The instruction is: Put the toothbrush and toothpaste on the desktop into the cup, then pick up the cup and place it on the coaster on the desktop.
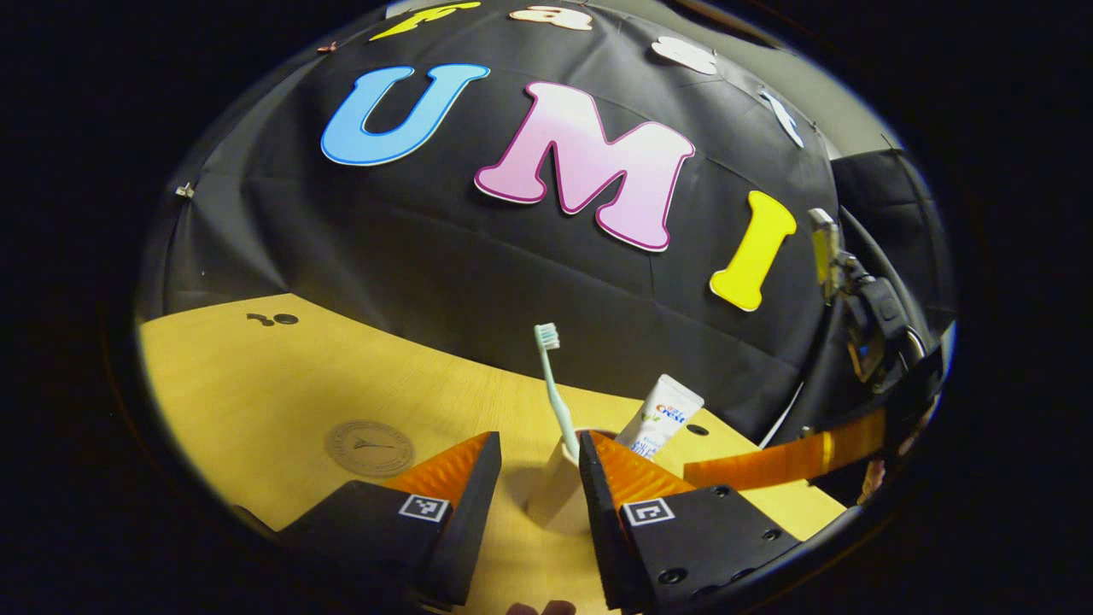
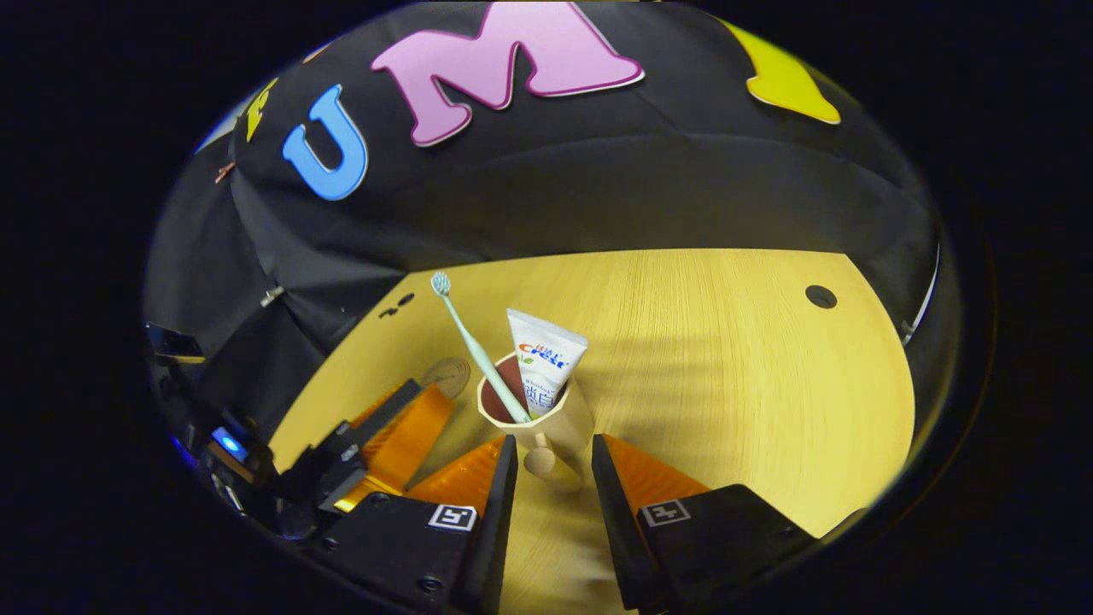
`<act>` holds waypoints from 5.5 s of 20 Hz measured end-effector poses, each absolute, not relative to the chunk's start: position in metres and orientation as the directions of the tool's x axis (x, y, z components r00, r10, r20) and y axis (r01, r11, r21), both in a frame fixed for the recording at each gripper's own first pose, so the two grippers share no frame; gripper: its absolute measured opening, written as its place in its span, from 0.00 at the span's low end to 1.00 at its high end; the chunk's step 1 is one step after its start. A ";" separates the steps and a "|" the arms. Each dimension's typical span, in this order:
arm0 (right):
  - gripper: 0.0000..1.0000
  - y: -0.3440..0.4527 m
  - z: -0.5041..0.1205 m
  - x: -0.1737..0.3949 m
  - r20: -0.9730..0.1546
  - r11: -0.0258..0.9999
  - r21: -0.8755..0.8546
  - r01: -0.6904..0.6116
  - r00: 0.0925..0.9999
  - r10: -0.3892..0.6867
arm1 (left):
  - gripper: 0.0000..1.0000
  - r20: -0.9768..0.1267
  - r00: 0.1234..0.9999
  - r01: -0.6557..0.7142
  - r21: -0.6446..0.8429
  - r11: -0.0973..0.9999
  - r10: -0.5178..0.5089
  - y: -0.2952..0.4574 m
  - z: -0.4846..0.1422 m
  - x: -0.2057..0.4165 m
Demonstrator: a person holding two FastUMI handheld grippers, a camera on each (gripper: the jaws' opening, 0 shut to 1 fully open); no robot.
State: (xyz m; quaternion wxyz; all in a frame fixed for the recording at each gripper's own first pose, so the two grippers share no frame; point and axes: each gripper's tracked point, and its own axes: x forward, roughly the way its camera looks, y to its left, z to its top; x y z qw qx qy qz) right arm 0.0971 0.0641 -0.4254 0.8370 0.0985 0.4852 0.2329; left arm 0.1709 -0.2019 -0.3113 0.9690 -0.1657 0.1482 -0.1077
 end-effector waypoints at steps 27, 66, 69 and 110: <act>0.21 0.099 -0.478 0.093 -0.949 0.873 0.177 -0.454 0.156 0.274 | 0.63 -0.510 0.841 0.055 -0.250 0.967 -0.180 -0.092 -0.334 0.039; 0.23 0.300 -0.474 0.121 -0.920 0.767 0.240 -0.596 0.113 0.375 | 0.63 -0.539 0.842 -0.155 -0.300 0.941 -0.033 0.014 -0.337 0.014; 0.20 0.292 -0.469 0.122 -0.921 0.774 0.235 -0.588 0.120 0.371 | 0.63 -0.535 0.844 -0.148 -0.297 0.943 -0.035 0.015 -0.335 0.018; 0.79 0.055 -0.166 0.072 -0.444 0.955 0.212 -0.206 0.850 0.282 | 0.74 -0.350 0.933 0.062 -0.064 0.996 -0.081 -0.049 -0.120 0.052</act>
